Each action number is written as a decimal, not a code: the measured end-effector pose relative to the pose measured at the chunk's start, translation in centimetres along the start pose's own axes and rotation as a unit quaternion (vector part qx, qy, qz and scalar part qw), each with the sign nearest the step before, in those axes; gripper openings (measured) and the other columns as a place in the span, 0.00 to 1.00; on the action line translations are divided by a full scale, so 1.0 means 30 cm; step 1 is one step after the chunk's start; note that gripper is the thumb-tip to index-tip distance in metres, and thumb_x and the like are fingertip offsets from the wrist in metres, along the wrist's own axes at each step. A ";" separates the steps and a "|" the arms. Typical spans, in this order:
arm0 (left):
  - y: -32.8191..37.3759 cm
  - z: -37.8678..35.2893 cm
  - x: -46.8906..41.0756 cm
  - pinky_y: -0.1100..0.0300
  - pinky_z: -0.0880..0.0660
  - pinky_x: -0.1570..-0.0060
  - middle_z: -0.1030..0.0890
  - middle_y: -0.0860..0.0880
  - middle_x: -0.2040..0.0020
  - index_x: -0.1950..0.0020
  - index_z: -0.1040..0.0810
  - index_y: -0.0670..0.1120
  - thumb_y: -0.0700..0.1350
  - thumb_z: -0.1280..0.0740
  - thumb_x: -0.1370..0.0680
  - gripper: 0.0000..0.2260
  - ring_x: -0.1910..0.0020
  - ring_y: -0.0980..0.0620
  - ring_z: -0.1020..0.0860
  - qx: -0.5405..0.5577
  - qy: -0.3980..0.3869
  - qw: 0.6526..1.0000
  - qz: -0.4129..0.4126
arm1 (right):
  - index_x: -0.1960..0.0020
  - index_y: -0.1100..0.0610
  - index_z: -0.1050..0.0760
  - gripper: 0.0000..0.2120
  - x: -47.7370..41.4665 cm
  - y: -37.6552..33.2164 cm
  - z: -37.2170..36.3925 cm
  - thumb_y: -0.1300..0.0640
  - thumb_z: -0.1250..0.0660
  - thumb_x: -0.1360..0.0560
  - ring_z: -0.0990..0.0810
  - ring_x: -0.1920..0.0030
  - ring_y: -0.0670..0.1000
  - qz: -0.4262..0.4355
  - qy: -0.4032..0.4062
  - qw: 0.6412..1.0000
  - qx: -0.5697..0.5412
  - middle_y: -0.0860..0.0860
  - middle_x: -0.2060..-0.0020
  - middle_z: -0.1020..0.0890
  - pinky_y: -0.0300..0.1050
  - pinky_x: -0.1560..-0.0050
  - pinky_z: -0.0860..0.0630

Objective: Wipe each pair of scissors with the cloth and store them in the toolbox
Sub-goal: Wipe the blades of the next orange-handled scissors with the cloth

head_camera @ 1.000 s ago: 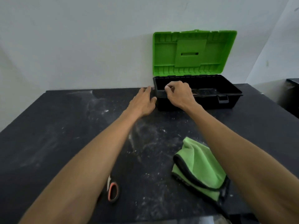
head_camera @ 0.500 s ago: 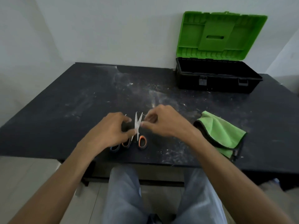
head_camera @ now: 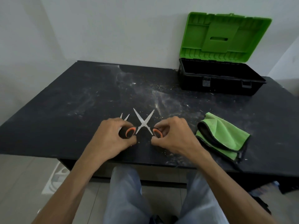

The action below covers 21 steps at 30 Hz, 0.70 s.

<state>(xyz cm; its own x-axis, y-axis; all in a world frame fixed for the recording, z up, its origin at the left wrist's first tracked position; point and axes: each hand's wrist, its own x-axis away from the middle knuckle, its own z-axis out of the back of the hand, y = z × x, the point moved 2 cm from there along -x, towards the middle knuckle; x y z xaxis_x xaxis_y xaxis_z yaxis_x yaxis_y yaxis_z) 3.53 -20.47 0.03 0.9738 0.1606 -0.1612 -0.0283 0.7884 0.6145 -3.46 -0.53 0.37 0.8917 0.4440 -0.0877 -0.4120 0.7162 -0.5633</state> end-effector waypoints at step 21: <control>0.289 -0.293 -0.030 0.58 0.18 0.57 0.12 0.45 0.55 0.51 0.16 0.44 0.42 0.27 0.25 0.04 0.55 0.51 0.14 0.650 0.111 0.674 0.333 | 0.36 0.51 0.19 0.32 0.172 0.282 0.216 0.30 0.28 0.31 0.21 0.45 0.49 -0.077 0.285 0.955 0.014 0.46 0.47 0.21 0.47 0.46 0.22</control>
<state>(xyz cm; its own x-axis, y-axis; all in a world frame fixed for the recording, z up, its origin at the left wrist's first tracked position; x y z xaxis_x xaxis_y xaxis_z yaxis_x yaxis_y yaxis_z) 0.43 -8.56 -1.27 0.7810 0.4203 0.4620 -0.0801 -0.6662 0.7414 -3.55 11.33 0.48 0.8958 -0.0278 -0.4436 -0.2651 0.7676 -0.5835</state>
